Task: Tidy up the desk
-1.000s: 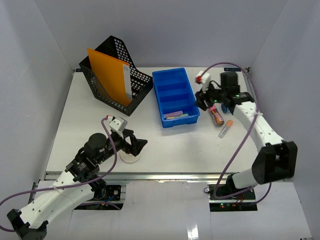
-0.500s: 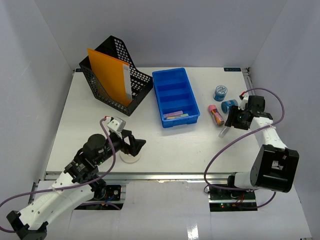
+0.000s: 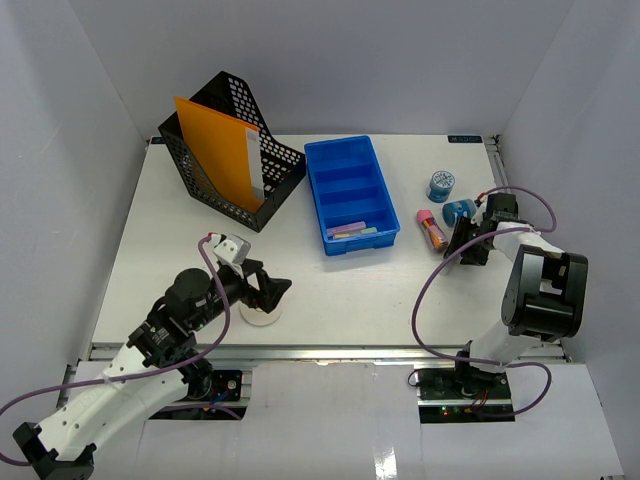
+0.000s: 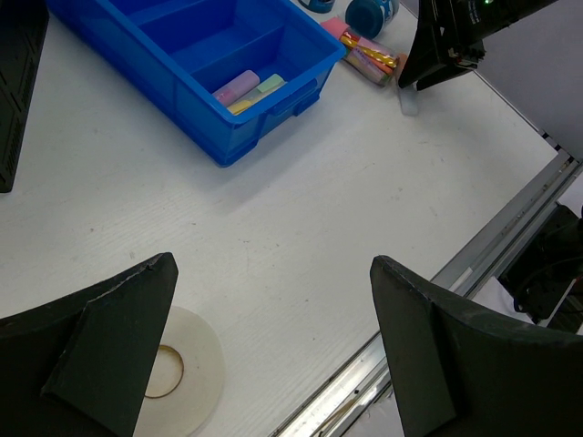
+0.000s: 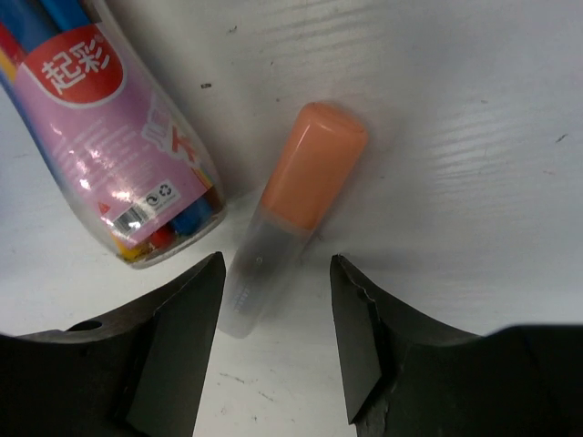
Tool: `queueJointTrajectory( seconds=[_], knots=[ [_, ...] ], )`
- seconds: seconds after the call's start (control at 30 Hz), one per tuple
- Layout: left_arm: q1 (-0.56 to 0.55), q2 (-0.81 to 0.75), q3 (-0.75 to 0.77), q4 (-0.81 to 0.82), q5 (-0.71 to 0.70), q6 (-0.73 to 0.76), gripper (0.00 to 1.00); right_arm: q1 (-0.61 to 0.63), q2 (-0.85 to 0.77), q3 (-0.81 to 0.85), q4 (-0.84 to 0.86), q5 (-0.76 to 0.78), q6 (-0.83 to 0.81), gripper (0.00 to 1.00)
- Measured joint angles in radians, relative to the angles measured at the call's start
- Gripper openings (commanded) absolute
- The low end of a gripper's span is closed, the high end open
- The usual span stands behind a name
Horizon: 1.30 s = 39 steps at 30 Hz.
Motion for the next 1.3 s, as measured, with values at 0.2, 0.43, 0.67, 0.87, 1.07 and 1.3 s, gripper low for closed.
queueJointTrajectory(
  seconds=[0.2, 0.43, 0.67, 0.87, 1.07, 1.3],
  knots=[
    [0.0, 0.012, 0.0, 0.0, -0.017, 0.0, 0.98, -0.001, 0.049, 0.032, 0.036, 0.005, 0.024, 0.53],
    [0.0, 0.024, 0.0, -0.003, -0.034, 0.0, 0.98, -0.001, 0.07, 0.043, 0.069, 0.03, 0.04, 0.43],
    [0.0, 0.029, 0.0, -0.006, -0.041, 0.0, 0.98, -0.001, 0.068, 0.036, 0.085, 0.058, 0.036, 0.28],
    [0.0, 0.029, 0.0, -0.006, -0.042, 0.0, 0.98, -0.005, 0.011, -0.011, 0.096, 0.058, -0.01, 0.12],
    [0.0, 0.029, 0.0, -0.006, -0.042, 0.0, 0.98, -0.006, -0.194, -0.032, 0.077, -0.013, -0.145, 0.08],
    [0.0, 0.033, 0.0, -0.007, -0.042, 0.0, 0.98, 0.113, -0.339, 0.059, 0.025, -0.215, -0.429, 0.08]
  ],
)
